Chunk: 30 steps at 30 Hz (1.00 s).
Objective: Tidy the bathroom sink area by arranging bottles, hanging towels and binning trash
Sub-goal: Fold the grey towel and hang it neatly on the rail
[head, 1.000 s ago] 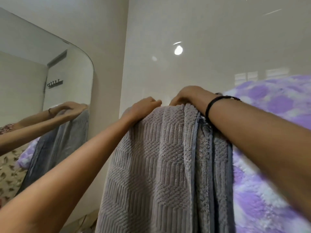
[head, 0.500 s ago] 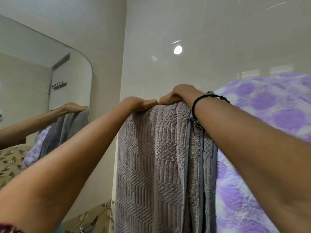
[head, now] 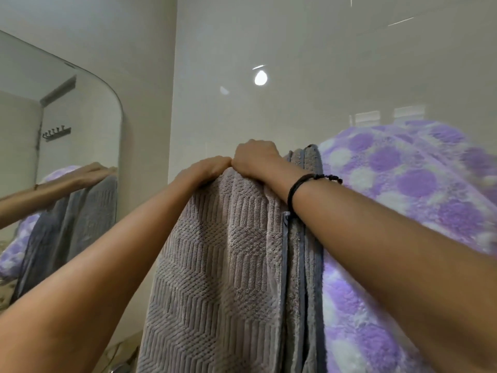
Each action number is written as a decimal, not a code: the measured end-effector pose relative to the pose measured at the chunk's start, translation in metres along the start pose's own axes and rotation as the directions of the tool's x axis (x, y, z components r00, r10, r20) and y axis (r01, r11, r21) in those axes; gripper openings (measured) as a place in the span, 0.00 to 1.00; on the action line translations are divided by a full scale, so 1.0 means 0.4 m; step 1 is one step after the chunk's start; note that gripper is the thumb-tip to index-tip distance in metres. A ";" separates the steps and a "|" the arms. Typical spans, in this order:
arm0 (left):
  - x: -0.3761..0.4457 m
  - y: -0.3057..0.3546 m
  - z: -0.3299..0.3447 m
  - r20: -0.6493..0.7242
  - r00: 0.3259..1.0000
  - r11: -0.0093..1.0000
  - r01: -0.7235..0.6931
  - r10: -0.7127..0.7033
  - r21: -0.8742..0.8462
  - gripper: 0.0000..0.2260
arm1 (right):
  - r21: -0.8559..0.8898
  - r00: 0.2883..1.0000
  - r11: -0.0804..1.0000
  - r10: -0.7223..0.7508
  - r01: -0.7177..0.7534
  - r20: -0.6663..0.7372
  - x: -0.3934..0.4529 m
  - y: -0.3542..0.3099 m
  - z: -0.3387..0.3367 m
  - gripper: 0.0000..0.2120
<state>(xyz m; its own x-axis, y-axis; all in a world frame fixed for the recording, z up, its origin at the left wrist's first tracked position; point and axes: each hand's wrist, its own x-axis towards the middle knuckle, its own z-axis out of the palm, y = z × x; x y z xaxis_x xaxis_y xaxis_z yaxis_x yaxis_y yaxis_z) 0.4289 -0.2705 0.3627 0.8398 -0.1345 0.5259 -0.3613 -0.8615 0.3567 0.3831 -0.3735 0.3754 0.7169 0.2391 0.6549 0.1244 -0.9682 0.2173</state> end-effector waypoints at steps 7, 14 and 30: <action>-0.097 -0.012 0.038 -0.400 0.894 0.973 -0.141 0.204 0.182 0.18 | -0.155 0.973 0.984 -0.116 0.085 -0.198 -0.128 -0.023 0.017 0.14; -0.222 0.024 0.067 -0.390 0.789 0.867 -0.496 0.474 0.051 0.15 | -0.051 0.956 0.998 -0.049 0.036 -0.289 -0.286 -0.002 0.018 0.19; -0.243 0.121 0.065 -0.232 0.748 0.781 -0.612 0.622 0.125 0.39 | 0.005 0.783 0.972 0.194 -0.236 -0.591 -0.499 0.068 0.081 0.31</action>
<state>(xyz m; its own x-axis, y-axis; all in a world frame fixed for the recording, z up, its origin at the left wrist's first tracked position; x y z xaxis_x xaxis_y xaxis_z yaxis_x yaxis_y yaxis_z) 0.3402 -0.3117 0.3089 0.3092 -0.5233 0.7941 -0.7454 -0.6519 -0.1393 0.2655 -0.4500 0.2272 0.1800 0.0438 0.9827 -0.0453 -0.9976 0.0527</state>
